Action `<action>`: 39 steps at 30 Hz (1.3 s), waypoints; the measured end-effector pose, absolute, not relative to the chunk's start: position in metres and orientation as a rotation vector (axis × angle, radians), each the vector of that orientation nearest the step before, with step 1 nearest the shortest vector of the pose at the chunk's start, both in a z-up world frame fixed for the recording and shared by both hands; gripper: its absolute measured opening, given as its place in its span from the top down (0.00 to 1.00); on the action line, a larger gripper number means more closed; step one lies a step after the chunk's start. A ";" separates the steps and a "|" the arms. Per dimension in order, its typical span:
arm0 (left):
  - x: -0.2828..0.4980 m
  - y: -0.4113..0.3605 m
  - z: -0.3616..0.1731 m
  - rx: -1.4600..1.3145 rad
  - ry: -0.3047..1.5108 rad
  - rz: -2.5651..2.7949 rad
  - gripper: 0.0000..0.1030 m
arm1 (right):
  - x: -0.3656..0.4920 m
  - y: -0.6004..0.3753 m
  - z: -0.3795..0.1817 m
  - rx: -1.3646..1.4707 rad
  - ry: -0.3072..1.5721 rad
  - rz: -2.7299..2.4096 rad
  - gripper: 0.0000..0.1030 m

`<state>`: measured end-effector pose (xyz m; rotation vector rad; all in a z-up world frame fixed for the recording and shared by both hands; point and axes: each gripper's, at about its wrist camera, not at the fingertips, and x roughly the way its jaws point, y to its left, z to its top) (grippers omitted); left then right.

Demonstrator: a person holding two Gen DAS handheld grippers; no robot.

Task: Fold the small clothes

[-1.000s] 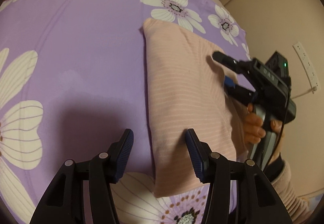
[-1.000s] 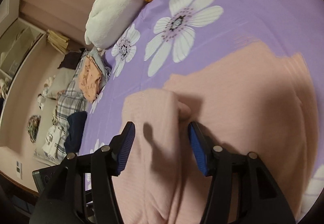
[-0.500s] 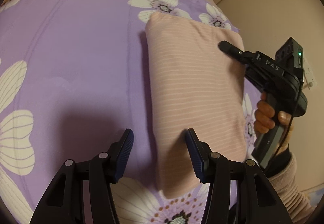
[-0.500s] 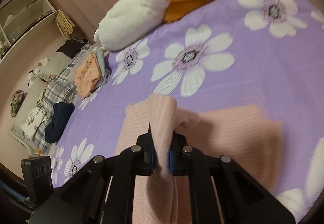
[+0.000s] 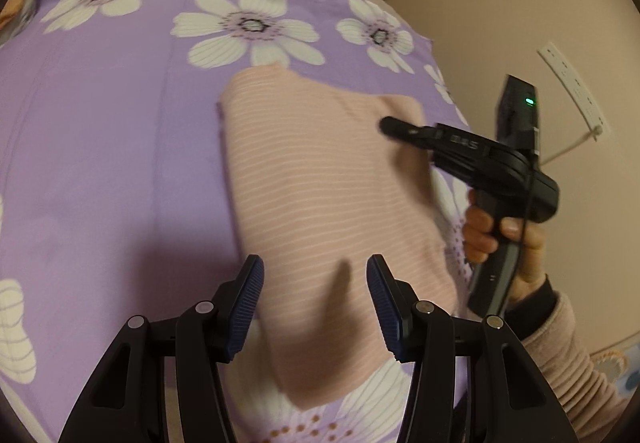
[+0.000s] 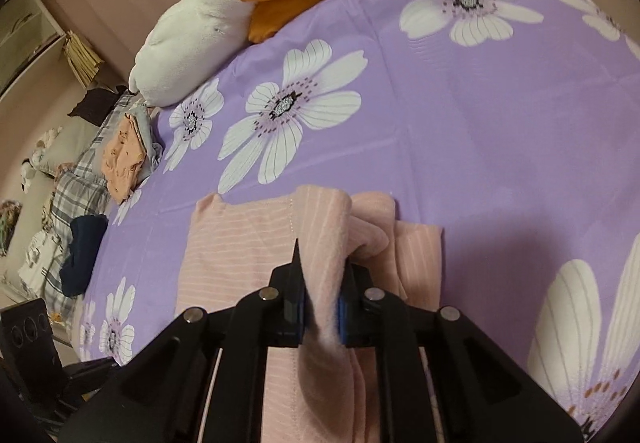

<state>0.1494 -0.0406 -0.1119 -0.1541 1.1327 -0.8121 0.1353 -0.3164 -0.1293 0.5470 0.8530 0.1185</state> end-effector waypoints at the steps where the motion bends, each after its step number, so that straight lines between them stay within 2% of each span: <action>1: 0.149 -0.044 -0.112 -0.148 1.132 -0.821 0.50 | 0.136 -0.318 -0.131 0.571 0.853 0.126 0.86; 5: 0.148 -0.059 -0.123 -0.087 1.156 -0.821 0.50 | 0.140 -0.334 -0.133 0.712 0.821 0.159 0.82; 9: 0.151 -0.061 -0.129 -0.078 1.178 -0.821 0.50 | 0.137 -0.352 -0.110 0.803 0.682 0.166 0.80; 12: 0.152 -0.058 -0.129 -0.083 1.182 -0.824 0.50 | 0.129 -0.364 -0.094 0.834 0.611 0.170 0.72; 19: 0.151 -0.059 -0.129 -0.081 1.183 -0.822 0.50 | 0.102 -0.354 -0.108 0.724 0.775 0.144 0.58; 25: 0.152 -0.059 -0.129 -0.079 1.182 -0.820 0.50 | 0.074 -0.341 -0.134 0.708 0.846 0.178 0.58; 31: 0.151 -0.061 -0.129 -0.074 1.180 -0.810 0.50 | 0.071 -0.327 -0.142 0.661 0.875 0.188 0.60; 35: 0.151 -0.061 -0.129 -0.073 1.180 -0.804 0.50 | 0.066 -0.327 -0.134 0.669 0.823 0.204 0.60; 39: 0.151 -0.061 -0.129 -0.070 1.182 -0.798 0.50 | 0.069 -0.323 -0.145 0.665 0.882 0.202 0.61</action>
